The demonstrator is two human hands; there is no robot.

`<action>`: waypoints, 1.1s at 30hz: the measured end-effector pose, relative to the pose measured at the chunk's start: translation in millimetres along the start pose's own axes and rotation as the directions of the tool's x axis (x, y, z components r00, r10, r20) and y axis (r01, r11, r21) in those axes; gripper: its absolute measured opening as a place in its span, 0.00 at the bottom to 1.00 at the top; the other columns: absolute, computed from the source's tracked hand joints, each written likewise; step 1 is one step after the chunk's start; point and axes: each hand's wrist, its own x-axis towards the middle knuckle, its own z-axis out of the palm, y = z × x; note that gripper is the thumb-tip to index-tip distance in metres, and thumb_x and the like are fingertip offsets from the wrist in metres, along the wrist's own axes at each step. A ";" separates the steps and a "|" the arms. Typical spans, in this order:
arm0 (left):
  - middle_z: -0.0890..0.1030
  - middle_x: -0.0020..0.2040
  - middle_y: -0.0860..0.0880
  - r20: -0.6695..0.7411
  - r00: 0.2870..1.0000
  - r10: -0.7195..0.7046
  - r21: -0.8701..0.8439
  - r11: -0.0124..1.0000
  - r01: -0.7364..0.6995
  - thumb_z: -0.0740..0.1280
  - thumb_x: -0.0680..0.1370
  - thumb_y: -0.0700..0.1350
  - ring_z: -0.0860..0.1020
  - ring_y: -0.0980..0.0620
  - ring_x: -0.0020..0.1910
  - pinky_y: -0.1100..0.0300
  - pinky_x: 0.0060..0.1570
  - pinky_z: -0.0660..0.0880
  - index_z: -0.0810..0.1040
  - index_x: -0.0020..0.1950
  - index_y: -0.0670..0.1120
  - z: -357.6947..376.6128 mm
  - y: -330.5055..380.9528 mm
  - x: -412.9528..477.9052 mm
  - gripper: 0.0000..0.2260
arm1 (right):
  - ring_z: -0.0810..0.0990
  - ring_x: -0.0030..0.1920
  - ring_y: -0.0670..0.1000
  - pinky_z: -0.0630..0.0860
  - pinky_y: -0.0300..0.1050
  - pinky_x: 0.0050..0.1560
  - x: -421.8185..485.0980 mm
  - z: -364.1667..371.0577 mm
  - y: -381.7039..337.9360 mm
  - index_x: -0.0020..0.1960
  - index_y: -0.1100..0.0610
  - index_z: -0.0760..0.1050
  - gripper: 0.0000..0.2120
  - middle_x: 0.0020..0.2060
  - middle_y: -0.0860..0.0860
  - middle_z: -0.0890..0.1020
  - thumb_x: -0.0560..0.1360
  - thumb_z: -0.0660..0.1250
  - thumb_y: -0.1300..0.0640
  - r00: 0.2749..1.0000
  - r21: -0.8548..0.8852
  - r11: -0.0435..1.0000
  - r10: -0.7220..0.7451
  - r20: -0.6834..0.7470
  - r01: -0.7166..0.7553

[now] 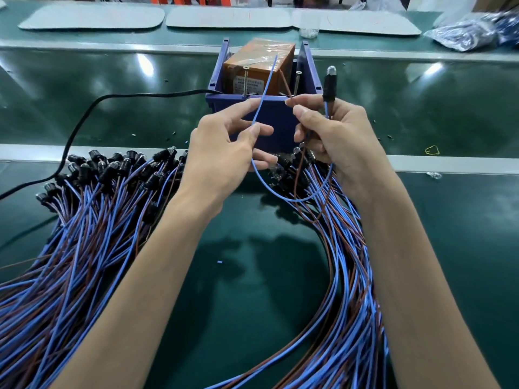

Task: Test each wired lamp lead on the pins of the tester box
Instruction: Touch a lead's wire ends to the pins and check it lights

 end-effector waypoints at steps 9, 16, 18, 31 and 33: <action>0.83 0.42 0.55 -0.192 0.981 0.031 0.089 0.996 -0.014 0.61 0.80 0.36 0.81 0.56 0.28 0.63 0.35 0.78 0.77 0.63 0.50 -16.0 -10.1 12.3 0.15 | 0.67 0.20 0.41 0.62 0.28 0.23 4.9 -3.4 3.0 0.51 0.57 0.78 0.07 0.27 0.50 0.73 0.79 0.63 0.64 0.989 0.030 0.999 -0.011 -0.146 0.015; 0.83 0.43 0.52 -0.253 0.967 -0.004 0.108 0.994 0.033 0.62 0.79 0.35 0.83 0.56 0.30 0.66 0.36 0.78 0.78 0.63 0.47 -23.1 -21.6 19.2 0.15 | 0.63 0.21 0.40 0.59 0.31 0.22 11.6 -6.6 8.6 0.48 0.54 0.77 0.12 0.28 0.48 0.72 0.78 0.58 0.67 0.959 0.091 0.995 0.063 -0.275 -0.039; 0.83 0.43 0.52 -0.265 0.964 -0.023 0.096 0.994 0.050 0.63 0.79 0.35 0.82 0.57 0.29 0.65 0.38 0.79 0.79 0.61 0.44 -21.9 -24.6 19.9 0.13 | 0.62 0.22 0.41 0.58 0.32 0.22 13.9 -7.2 9.4 0.48 0.55 0.77 0.15 0.30 0.50 0.71 0.76 0.55 0.69 0.951 0.119 0.991 0.099 -0.292 -0.066; 0.83 0.43 0.52 -0.249 0.967 -0.054 0.086 0.993 0.078 0.63 0.79 0.35 0.79 0.59 0.26 0.66 0.38 0.78 0.80 0.59 0.43 -19.4 -28.0 20.0 0.12 | 0.61 0.22 0.41 0.57 0.31 0.21 14.5 -7.7 15.0 0.46 0.55 0.78 0.14 0.29 0.49 0.70 0.77 0.57 0.68 0.972 0.073 0.992 0.112 -0.205 -0.099; 0.83 0.43 0.52 -0.246 0.968 -0.052 0.091 0.993 0.077 0.63 0.79 0.35 0.79 0.59 0.26 0.67 0.36 0.76 0.80 0.59 0.43 -18.4 -27.5 19.1 0.12 | 0.61 0.21 0.41 0.57 0.31 0.21 14.6 -8.6 15.5 0.46 0.55 0.79 0.14 0.29 0.48 0.70 0.77 0.57 0.68 0.973 0.069 0.993 0.106 -0.203 -0.093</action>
